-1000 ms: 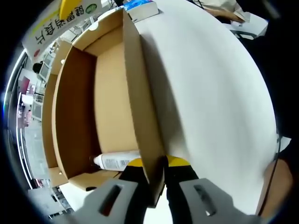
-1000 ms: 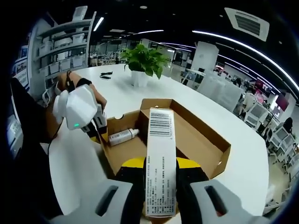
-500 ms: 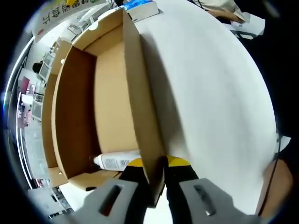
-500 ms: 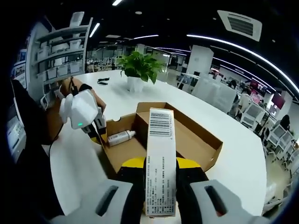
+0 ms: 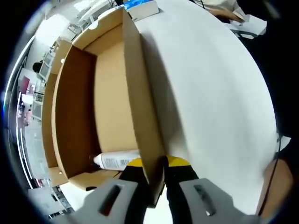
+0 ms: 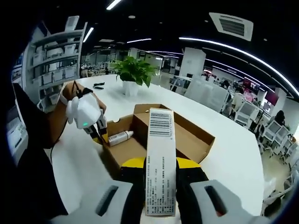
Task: Operate the shoe box by opening the lid, removing the specified soft item, and placing it in the target area until the item is outside and the box remains undamaged.
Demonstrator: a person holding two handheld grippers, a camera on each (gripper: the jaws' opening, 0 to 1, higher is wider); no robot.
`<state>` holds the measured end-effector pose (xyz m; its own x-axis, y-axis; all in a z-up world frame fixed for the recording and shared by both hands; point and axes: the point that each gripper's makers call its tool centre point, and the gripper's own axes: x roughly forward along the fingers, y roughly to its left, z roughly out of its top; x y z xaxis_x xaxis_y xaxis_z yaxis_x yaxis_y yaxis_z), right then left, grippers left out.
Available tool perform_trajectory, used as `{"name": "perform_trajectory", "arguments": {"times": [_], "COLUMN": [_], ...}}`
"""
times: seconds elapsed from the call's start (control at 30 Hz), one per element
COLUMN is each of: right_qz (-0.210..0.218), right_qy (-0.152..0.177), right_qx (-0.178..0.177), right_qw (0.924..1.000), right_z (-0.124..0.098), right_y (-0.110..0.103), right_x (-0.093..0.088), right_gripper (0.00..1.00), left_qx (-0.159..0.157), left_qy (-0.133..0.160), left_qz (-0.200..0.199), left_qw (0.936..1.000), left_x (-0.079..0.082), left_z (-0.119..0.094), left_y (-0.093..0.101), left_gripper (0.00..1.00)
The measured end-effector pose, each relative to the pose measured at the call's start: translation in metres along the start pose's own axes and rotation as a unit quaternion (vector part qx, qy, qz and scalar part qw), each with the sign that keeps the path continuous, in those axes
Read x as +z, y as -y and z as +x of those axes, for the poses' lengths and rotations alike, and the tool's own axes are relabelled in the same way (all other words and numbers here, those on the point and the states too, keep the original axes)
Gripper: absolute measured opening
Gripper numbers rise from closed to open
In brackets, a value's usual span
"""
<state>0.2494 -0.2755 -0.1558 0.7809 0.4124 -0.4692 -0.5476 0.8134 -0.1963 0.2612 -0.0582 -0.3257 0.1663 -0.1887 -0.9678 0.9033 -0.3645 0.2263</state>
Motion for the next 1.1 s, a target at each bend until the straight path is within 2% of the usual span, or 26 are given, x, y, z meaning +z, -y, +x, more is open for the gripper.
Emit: {"name": "perform_trajectory", "arguments": {"times": [0.33,0.8,1.1], "right_qz": [0.012,0.046,0.066], "right_qy": [0.011,0.028,0.026], "right_qx": [-0.027,-0.066,-0.08], "right_qw": [0.9995,0.9963,0.9943], "right_z": [-0.026,-0.064,-0.081], "right_y": [0.004,0.015,0.011], "right_x": [-0.005,-0.022,-0.042], "right_gripper": [0.21,0.21,0.21], "left_qx": [0.0,-0.001,-0.001], "left_qy": [0.0,0.0,0.001], "left_qz": [0.001,0.0,-0.001], "left_qw": [1.0,1.0,1.0], "left_x": [0.0,0.0,0.0], "left_z": [0.0,0.0,0.0], "left_y": [0.0,0.0,0.0], "left_gripper": [0.09,0.09,0.09]}}
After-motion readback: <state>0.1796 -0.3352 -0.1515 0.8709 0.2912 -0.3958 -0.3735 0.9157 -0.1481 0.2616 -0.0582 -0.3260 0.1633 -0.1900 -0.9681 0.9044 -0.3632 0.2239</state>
